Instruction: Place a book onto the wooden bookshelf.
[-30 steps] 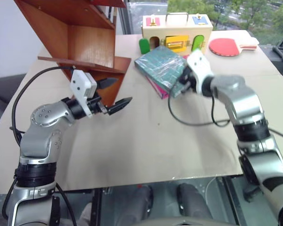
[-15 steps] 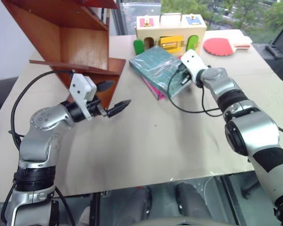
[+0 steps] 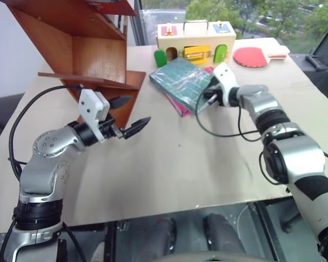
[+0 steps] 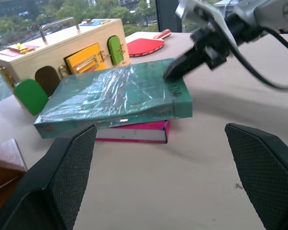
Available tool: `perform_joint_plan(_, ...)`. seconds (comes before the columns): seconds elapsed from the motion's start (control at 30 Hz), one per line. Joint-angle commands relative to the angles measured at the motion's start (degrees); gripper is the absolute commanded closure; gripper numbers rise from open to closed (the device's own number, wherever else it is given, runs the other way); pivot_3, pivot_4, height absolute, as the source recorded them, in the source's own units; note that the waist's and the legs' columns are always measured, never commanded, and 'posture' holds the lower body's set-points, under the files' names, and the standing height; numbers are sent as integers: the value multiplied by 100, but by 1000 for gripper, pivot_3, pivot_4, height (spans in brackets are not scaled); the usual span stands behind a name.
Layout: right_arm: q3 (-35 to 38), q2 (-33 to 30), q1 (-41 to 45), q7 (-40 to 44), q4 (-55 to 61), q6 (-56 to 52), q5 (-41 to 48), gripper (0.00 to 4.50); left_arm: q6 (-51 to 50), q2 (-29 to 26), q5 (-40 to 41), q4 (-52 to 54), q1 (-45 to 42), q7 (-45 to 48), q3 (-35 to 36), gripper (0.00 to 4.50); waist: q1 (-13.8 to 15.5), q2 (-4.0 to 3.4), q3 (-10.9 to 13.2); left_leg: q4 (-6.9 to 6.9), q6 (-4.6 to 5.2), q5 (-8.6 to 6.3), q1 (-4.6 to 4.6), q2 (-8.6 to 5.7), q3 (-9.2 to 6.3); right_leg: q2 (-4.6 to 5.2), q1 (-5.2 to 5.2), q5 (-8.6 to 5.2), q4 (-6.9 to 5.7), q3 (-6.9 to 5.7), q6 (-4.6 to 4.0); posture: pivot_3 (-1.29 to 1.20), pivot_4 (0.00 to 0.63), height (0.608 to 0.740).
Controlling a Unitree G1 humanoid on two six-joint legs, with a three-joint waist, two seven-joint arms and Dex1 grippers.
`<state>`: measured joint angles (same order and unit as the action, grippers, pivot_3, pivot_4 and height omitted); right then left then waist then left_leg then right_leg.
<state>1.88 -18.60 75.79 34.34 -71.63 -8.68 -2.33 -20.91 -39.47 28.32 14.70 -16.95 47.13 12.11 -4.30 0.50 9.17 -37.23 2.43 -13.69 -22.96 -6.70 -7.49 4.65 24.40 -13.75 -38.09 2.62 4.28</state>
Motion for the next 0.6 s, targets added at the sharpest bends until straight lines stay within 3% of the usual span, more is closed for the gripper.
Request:
perform_joint_plan(0.03,235,-439,526,-1319,-166,12,-80,4405,90,33,37,58,-135,-33,40,0,42,-1,0,0,0,0,-13,-2,3,3,20,0,-1,3,0,0,150,740)
perform_joint_plan(0.2,119,-232,385,-1657,-521,-45,-313,4405,107,60,5,41,-179,11,-34,0,-33,4,-2,9,0,0,-21,4,11,13,29,-1,13,17,-1,0,150,740)
perform_joint_plan(0.6,221,358,143,-992,-591,139,-355,4405,-35,-52,128,376,126,-112,198,0,-111,-1,1,3,1,1,-13,5,24,-8,29,0,-2,33,0,0,150,740)
